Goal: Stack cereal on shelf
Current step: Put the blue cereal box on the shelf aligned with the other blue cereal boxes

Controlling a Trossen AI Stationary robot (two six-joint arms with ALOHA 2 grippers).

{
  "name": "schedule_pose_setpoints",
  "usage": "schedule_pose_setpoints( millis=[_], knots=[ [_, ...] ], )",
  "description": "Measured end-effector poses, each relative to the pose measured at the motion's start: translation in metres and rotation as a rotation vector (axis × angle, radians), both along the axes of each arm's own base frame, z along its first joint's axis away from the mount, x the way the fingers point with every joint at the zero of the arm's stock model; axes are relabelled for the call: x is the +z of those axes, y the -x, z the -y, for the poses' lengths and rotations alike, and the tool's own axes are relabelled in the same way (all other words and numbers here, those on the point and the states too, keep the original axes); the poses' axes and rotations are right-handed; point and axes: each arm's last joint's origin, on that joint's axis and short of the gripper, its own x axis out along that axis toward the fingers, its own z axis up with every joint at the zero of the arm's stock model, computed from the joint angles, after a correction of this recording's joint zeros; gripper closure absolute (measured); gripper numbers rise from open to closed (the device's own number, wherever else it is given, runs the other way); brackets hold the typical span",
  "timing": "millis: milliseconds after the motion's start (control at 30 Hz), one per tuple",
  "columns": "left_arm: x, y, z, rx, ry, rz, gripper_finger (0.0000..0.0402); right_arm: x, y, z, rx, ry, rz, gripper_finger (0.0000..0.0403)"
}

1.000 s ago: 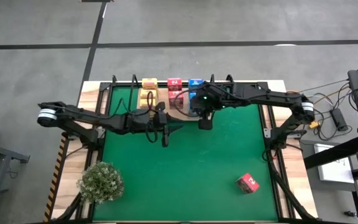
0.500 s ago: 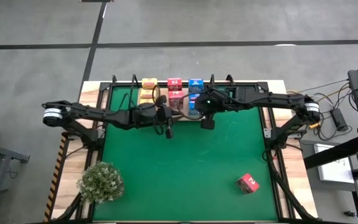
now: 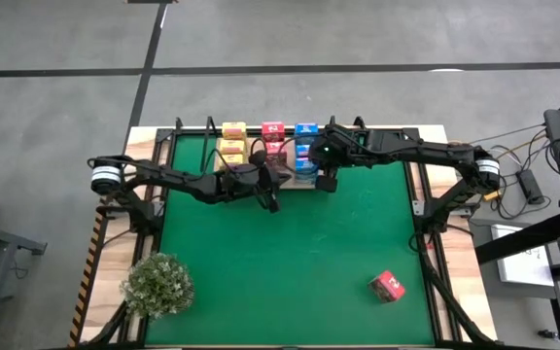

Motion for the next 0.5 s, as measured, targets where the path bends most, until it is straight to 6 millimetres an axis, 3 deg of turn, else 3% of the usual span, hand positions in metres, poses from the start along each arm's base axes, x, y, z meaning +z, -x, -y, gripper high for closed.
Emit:
schedule_pose_setpoints(
  millis=[500],
  knots=[
    [-0.021, -0.009, -0.015, 0.040, -0.001, 0.022, 0.0402, -0.014, 0.003, 0.002, -0.016, -0.018, -0.030, 0.0376]
  ],
)
